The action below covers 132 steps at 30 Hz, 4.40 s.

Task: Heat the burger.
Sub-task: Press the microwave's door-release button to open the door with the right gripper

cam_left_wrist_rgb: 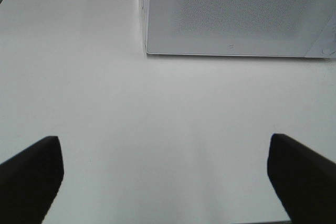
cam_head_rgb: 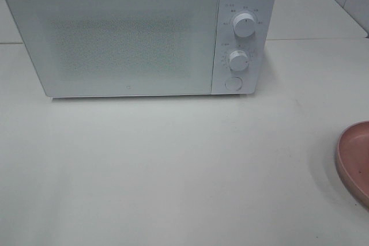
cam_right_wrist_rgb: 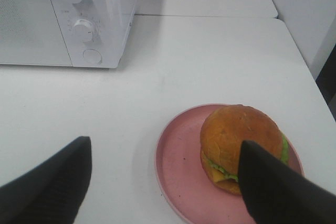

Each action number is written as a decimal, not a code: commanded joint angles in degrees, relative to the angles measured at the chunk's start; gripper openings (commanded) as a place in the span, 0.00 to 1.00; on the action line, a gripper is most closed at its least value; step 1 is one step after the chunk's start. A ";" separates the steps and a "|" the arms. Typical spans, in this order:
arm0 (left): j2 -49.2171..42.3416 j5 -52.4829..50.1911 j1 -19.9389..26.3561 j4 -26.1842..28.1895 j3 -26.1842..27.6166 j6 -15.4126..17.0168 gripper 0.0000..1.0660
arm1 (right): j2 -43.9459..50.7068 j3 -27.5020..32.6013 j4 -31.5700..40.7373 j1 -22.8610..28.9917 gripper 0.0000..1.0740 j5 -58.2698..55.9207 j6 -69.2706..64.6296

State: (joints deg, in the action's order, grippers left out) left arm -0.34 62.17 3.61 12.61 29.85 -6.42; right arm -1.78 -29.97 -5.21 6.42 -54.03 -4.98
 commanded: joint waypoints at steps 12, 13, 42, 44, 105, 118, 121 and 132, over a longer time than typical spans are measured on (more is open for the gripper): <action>-1.03 -0.74 -0.06 0.06 -0.23 0.06 0.92 | -11.69 -0.69 -0.29 -0.17 0.68 10.71 -0.46; -1.03 -0.74 -0.06 0.06 -0.23 0.06 0.92 | -12.38 -0.46 -0.29 -0.17 0.68 11.46 -0.40; -1.03 -0.74 -0.06 0.06 -0.23 0.06 0.92 | -28.71 8.31 -0.34 -0.17 0.68 43.26 -0.63; -1.03 -0.74 -0.06 0.06 -0.23 0.06 0.92 | -30.08 8.31 -0.34 -0.17 0.68 45.44 -0.80; -1.03 -0.74 -0.06 0.06 -0.23 0.06 0.92 | -85.08 17.19 46.75 37.13 0.68 119.00 21.66; -1.03 -0.74 -0.06 0.06 -0.23 0.06 0.92 | -91.33 17.13 50.82 45.44 0.67 121.41 18.62; -1.03 -0.74 -0.06 0.06 -0.23 0.06 0.92 | -91.67 17.13 50.82 45.44 0.64 121.58 18.22; -1.03 -0.74 -0.06 0.06 -0.23 0.06 0.92 | -91.67 17.13 50.82 45.44 0.35 127.31 12.20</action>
State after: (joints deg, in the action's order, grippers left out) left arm -0.34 62.17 3.61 12.61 29.85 -6.42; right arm -93.45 -12.72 45.66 51.74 68.87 10.83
